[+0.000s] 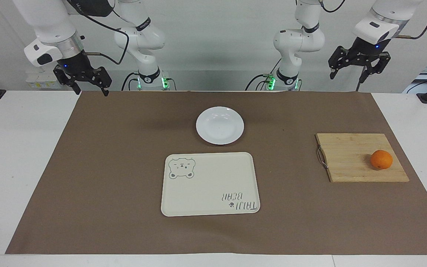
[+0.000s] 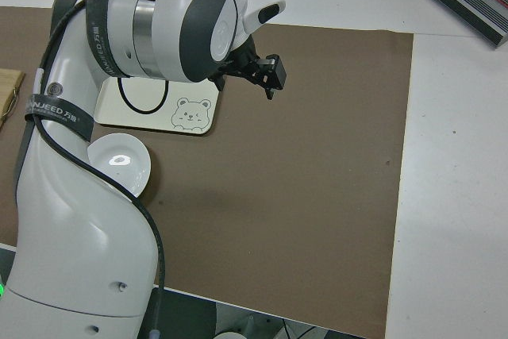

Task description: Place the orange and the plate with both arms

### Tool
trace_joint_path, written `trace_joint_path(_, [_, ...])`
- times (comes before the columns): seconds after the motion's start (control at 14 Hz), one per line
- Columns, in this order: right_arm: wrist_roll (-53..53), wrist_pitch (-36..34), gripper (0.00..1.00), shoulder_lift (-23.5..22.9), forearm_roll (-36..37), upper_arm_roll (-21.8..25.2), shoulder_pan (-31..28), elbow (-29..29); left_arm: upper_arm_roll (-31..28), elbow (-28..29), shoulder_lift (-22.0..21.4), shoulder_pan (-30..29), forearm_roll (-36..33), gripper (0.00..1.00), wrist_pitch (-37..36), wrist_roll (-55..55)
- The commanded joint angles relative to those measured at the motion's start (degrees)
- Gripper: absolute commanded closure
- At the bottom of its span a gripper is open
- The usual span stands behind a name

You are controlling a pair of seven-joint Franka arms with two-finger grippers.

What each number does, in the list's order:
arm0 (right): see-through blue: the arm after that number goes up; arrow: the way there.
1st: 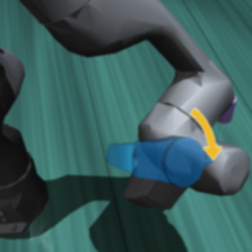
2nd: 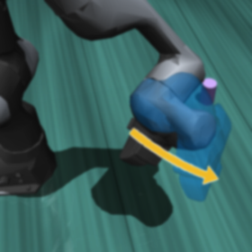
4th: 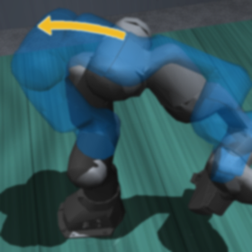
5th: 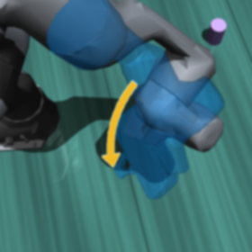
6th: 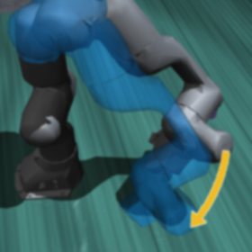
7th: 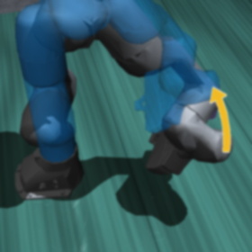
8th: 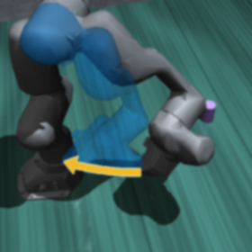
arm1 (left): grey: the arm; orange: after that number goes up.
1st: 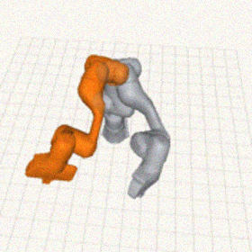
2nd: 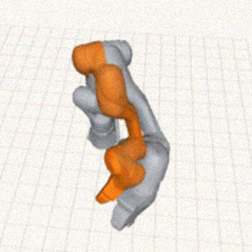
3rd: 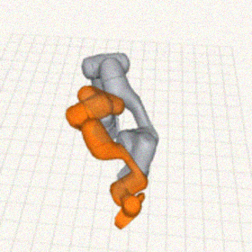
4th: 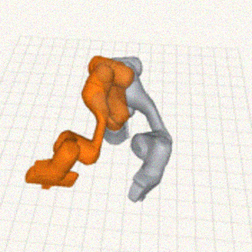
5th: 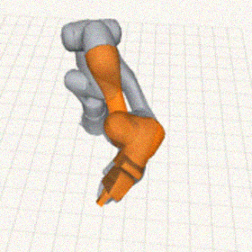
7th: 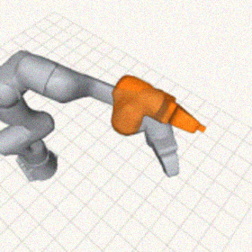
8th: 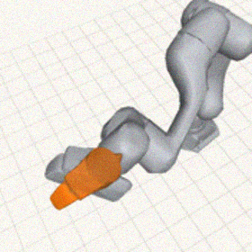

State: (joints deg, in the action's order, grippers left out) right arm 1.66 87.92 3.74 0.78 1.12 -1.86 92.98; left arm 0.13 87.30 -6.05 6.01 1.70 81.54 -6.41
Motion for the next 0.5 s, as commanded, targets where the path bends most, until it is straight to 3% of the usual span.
trace_joint_path(0.0, [0.5, 0.1, 0.0, 0.2, -1.0, 0.2, 0.1, -0.1, 0.0, 2.0, -1.6, -0.5, 0.5, 0.0, 0.5, -0.7])
trace_joint_path(0.43, [0.5, 0.1, 0.0, 0.2, -1.0, 0.2, 0.1, -0.1, 0.0, 1.9, -1.6, 0.1, 0.5, 0.0, 0.5, -0.7])
